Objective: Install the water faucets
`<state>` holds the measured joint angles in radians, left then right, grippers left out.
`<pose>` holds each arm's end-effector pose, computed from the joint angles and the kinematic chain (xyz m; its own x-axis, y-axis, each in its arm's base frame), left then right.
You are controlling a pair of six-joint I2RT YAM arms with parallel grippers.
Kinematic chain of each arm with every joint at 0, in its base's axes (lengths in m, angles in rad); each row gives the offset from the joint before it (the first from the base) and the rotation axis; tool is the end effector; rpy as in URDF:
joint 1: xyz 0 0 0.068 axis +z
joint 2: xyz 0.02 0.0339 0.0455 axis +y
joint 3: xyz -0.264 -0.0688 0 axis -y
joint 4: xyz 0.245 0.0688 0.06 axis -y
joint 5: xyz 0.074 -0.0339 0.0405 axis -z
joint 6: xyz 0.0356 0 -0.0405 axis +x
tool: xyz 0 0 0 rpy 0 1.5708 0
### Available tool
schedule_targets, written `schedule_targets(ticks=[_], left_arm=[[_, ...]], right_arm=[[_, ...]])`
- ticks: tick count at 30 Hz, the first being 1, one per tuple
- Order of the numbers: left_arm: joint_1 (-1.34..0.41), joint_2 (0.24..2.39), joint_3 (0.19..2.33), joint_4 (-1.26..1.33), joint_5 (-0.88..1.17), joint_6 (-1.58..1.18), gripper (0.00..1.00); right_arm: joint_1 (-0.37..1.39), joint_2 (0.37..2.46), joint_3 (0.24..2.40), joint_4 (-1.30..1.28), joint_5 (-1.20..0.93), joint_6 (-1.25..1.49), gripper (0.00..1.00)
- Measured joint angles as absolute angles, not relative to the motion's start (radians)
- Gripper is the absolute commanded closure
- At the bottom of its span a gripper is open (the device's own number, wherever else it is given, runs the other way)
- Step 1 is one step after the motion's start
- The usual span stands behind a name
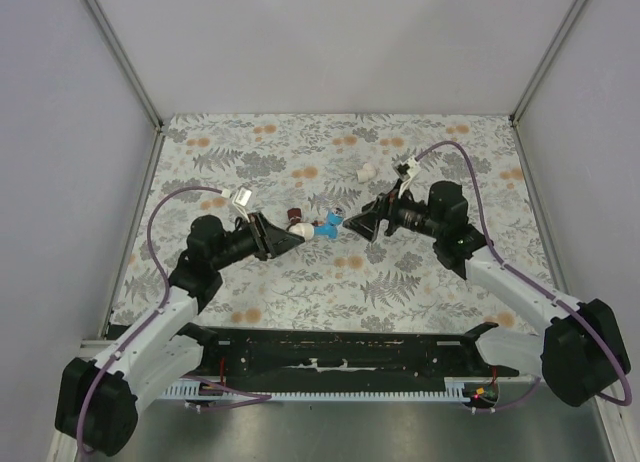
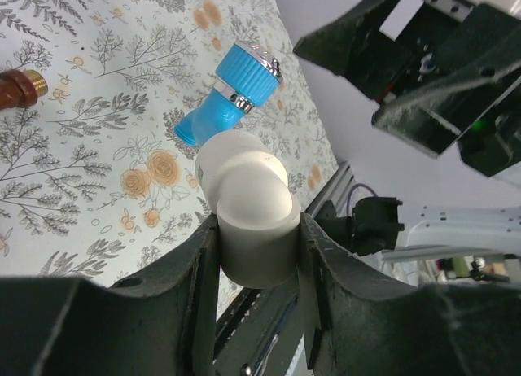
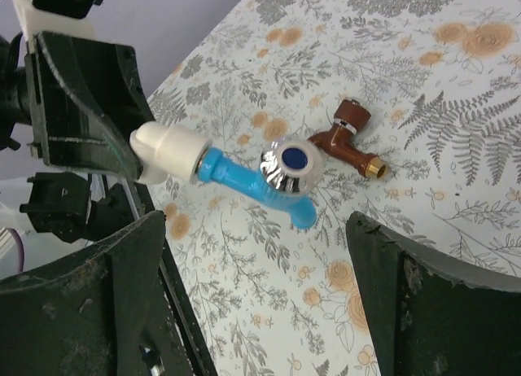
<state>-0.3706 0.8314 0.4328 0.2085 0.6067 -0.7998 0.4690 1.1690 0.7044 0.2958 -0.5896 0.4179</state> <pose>0.1721 -0.0887 0.2493 -0.7104 -0.3561 -0.6070 0.4447 0.4414 -0.7794 0.2272 0.1373 0.2829 -0.4879 0.1309 -0.8630 -0.7294 0.4820 0.4854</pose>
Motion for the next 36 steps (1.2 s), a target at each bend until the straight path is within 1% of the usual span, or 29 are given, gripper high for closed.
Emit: schedule_targets(ticks=[2, 7, 11, 15, 19, 26, 34, 36], left_arm=[[-0.365, 0.861, 0.413, 0.269, 0.605, -0.855, 0.98], [-0.331, 0.887, 0.385, 0.438, 0.626, -0.989, 0.98], [-0.310, 0.860, 0.377, 0.539, 0.648, -1.084, 0.98], [-0.309, 0.796, 0.377, 0.573, 0.682, -1.144, 0.98], [-0.309, 0.729, 0.381, 0.570, 0.730, -1.177, 0.98], [-0.309, 0.668, 0.430, 0.551, 0.804, -1.200, 0.98], [-0.309, 0.653, 0.470, 0.553, 0.854, -1.231, 0.98], [-0.309, 0.651, 0.475, 0.555, 0.863, -1.239, 0.98]], right_arm=[[0.469, 1.156, 0.666, 0.323, -0.596, 0.421, 0.02], [0.469, 1.098, 0.513, 0.548, -0.589, 0.451, 0.02], [0.469, 1.094, 0.491, 0.676, -0.615, 0.443, 0.02], [0.468, 1.062, 0.492, 0.734, -0.667, 0.397, 0.02], [0.468, 1.056, 0.540, 0.737, -0.766, 0.368, 0.02], [0.469, 1.079, 0.702, 0.725, -0.916, 0.366, 0.05], [0.484, 1.137, 0.753, 0.735, -0.999, 0.384, 0.13], [0.496, 1.159, 0.759, 0.749, -1.011, 0.397, 0.16]])
